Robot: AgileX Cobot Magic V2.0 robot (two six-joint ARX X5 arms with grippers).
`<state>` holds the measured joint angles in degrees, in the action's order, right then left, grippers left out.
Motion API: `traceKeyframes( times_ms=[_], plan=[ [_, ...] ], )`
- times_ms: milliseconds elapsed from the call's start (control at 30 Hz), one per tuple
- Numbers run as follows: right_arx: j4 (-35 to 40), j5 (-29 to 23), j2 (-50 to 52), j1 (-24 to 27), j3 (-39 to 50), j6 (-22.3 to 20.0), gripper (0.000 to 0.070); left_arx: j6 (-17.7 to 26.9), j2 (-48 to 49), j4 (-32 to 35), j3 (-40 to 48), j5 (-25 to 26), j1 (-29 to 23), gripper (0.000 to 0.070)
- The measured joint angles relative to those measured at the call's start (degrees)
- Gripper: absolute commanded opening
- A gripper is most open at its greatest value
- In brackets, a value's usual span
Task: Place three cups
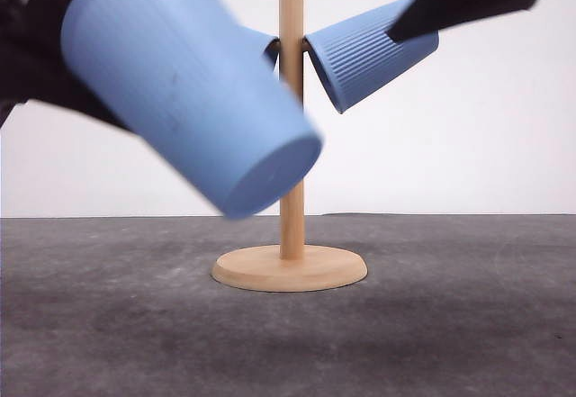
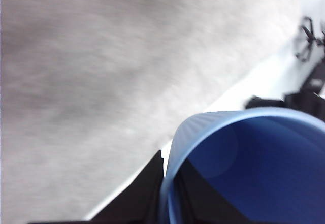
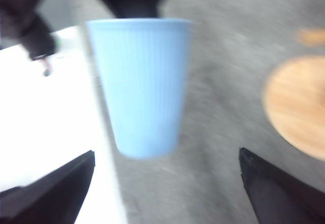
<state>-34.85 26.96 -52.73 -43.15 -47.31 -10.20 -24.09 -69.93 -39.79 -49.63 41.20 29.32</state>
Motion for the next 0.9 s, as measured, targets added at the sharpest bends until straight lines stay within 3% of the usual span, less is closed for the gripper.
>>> traceKeyframes(
  times_ms=[267, 600, 700, 800, 900],
  plan=[
    [1.3, 0.0, 0.0, -4.5, 0.0, 1.1, 0.0566, -4.6, 0.0, 4.2, -1.5, 0.8, 6.5, 0.0003],
    [1.4, -1.8, 0.0, -5.2, 0.0, 4.7, 0.0562, -10.6, 0.0, 12.7, -4.0, 2.0, 10.0, 0.0003],
    [1.3, -1.7, 0.0, -5.2, 0.0, 6.5, 0.0486, -11.5, 0.0, 14.0, -4.1, 3.5, 10.3, 0.0007],
    [1.0, -1.6, 0.0, -5.3, 0.0, 9.0, 0.0424, -11.8, 0.0, 15.1, -4.1, 5.1, 10.3, 0.0162],
    [0.4, -1.4, 0.0, -5.2, 0.0, 12.9, 0.0424, -11.9, 0.0, 15.2, -4.1, 7.4, 10.3, 0.0439]
  ],
)
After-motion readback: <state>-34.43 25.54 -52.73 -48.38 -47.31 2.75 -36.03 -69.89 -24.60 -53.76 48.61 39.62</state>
